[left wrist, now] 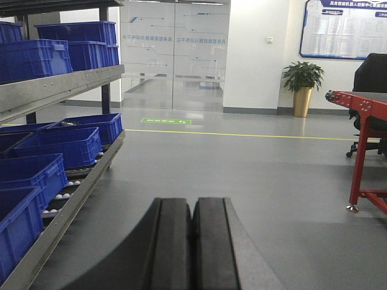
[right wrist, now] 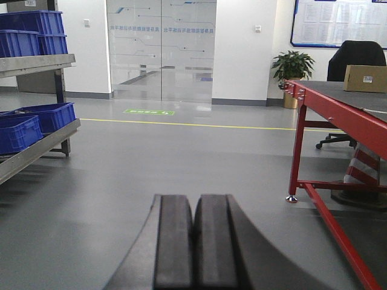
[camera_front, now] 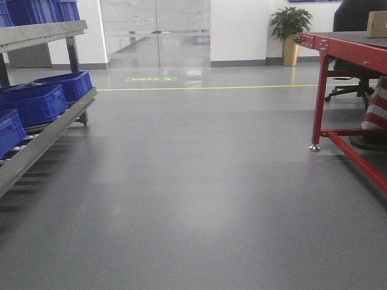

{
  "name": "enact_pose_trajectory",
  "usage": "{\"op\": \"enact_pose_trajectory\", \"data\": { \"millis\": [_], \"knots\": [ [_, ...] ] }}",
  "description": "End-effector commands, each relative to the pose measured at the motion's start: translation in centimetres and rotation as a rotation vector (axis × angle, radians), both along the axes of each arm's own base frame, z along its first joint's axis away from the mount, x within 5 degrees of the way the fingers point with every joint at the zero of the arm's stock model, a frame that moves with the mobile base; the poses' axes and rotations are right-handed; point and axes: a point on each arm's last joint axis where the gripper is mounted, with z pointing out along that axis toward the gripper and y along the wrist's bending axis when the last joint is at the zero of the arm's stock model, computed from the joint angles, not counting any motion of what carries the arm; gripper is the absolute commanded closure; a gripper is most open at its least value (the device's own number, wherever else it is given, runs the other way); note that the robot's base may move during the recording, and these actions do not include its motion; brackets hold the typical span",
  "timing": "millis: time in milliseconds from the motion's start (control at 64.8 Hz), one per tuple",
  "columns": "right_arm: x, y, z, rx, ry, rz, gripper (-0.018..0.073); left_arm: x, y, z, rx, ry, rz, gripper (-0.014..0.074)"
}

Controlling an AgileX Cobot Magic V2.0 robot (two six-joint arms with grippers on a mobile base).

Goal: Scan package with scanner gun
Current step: 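Drive the base forward along the floor past the blue-crate shelf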

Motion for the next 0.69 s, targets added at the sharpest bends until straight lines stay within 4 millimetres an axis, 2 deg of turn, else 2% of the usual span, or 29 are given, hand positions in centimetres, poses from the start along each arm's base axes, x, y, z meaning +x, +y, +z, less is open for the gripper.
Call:
{"op": "enact_pose_trajectory", "data": {
  "millis": [0, 679],
  "knots": [
    [-0.05, -0.03, 0.20, -0.004, -0.025, -0.006, 0.0713, -0.07, 0.02, 0.28, 0.002, -0.022, 0.004, 0.0708],
    [-0.05, -0.03, 0.20, -0.004, -0.025, -0.006, 0.0713, -0.07, 0.02, 0.28, 0.002, -0.022, 0.004, 0.0708]
  ]
}}
